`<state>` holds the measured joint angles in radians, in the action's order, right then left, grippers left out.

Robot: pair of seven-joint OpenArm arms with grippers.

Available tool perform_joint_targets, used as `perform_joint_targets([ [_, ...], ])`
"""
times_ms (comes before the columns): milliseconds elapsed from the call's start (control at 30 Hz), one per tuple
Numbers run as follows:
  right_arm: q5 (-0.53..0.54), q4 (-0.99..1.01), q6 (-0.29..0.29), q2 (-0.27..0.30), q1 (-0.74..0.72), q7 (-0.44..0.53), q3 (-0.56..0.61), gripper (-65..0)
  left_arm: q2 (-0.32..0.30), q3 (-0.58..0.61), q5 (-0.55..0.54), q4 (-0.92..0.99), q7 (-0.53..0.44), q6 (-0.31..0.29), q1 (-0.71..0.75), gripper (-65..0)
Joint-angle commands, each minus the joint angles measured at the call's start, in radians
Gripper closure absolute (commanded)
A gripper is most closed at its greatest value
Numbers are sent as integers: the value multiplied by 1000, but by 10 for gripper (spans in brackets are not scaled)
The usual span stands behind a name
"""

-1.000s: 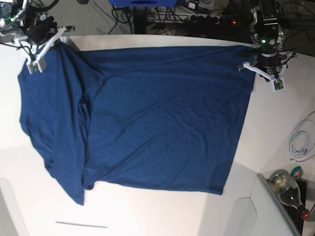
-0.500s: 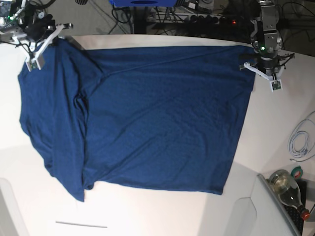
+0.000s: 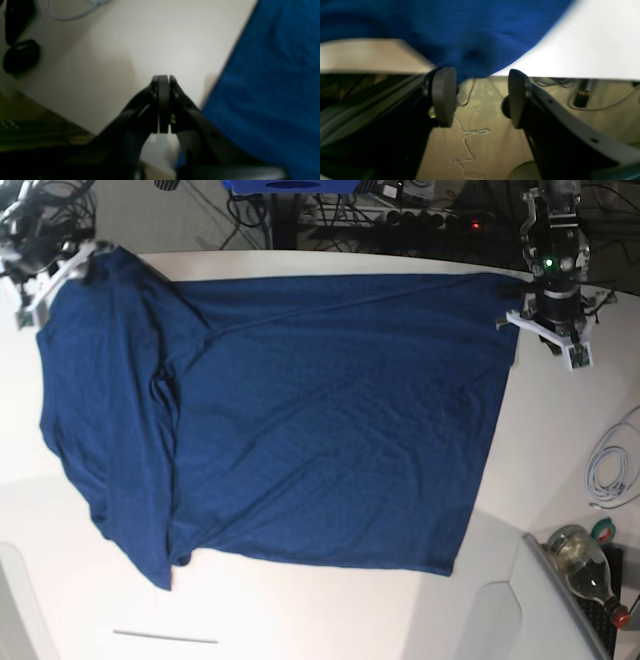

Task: Layout the t-shirt on the table in an organized manner, then fold the t-shirt properly
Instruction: 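Slide the right gripper along the shirt's side edge away from the left gripper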

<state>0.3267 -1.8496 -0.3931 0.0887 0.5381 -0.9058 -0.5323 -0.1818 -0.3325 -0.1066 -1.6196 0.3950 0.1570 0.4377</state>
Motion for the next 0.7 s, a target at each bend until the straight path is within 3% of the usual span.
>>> perform_joint_targets([
  [0, 9, 28, -2, 10, -36, 43, -24, -243, -2, 14, -29, -14, -21, -9, 6, 0],
  [133, 9, 210, -7, 36, -132, 96, -47, 0, 3, 36, -115, 41, -23, -23, 14, 0],
  [500, 9, 273, -8, 44, -195, 103, -42, -26, 3, 37, -123, 83, -23, -30, 66, 0],
  [667, 5, 419, -4, 59, -240, 139, -42, -26, -3, 31, -118, 215, -29, -30, 25, 0],
])
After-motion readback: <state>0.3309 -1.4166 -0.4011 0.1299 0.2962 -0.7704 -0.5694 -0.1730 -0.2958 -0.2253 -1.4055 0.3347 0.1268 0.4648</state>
